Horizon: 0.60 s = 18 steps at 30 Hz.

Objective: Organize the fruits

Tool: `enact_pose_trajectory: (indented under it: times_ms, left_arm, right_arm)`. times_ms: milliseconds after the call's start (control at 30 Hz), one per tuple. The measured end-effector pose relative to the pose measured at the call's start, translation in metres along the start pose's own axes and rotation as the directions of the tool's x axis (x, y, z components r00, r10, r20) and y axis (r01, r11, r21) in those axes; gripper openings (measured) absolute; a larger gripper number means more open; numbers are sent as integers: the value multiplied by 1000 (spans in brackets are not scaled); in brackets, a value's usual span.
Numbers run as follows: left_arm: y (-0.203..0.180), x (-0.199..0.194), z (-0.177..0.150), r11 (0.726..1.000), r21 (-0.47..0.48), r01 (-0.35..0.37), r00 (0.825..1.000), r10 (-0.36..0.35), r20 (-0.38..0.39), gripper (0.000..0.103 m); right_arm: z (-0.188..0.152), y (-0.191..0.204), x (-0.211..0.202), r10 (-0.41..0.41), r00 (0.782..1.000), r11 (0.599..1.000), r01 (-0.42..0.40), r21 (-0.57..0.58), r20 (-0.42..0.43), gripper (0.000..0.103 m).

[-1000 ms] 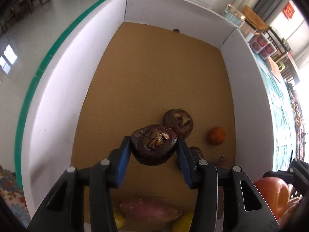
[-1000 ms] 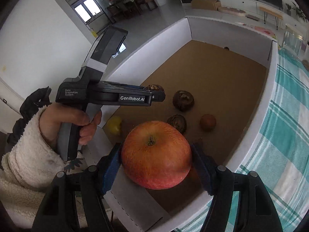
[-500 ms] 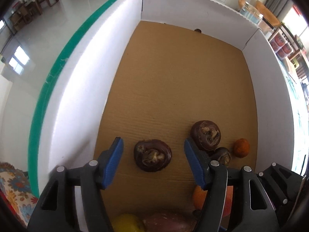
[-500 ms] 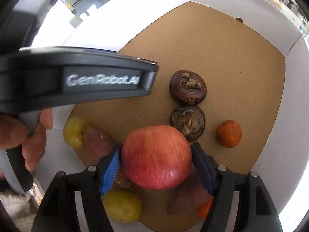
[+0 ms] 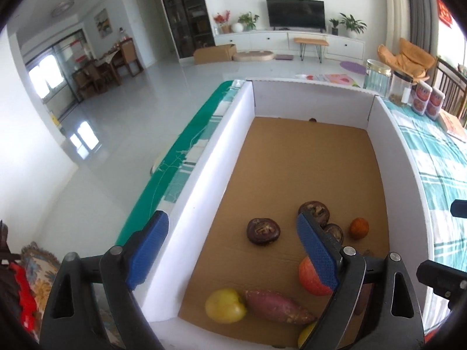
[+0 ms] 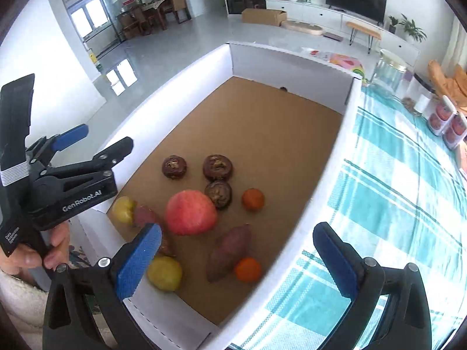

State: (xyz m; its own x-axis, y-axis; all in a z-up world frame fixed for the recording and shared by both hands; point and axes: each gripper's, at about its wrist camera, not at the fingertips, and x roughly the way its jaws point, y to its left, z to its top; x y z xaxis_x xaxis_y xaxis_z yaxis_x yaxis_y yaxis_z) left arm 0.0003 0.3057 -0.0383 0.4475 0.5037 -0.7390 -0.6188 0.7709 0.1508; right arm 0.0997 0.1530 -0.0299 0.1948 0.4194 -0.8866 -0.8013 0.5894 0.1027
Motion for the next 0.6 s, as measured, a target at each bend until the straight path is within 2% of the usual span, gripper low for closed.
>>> enact_pose_trajectory:
  times_ms: [133,167,300,500,600]
  left_arm:
    - [-10,-14,-8,1000,28,-9,1000,9,-3,91]
    - [-12,-17,-11,999,34,-21,1000,21,-3,91]
    - [-16,-24,-18,998,40,-51,999,51,8,91]
    - [-5,-25,-22,999,-31,44,998,-45,-33,91]
    - [-4,-27,-22,998,-35,51,998,-53,-37,91]
  right_arm:
    - [-14,2,-13,-14,1000,999,14,31,10,103]
    - [-6,7,-8,-19,1000,999,18,37,13,103]
    - [-15,20,0,-55,998,998,55,32,20,103]
    - [-18,24,5,-78,997,997,78,30,13,103]
    - [-20,26,6,-83,996,996,83,27,10,103]
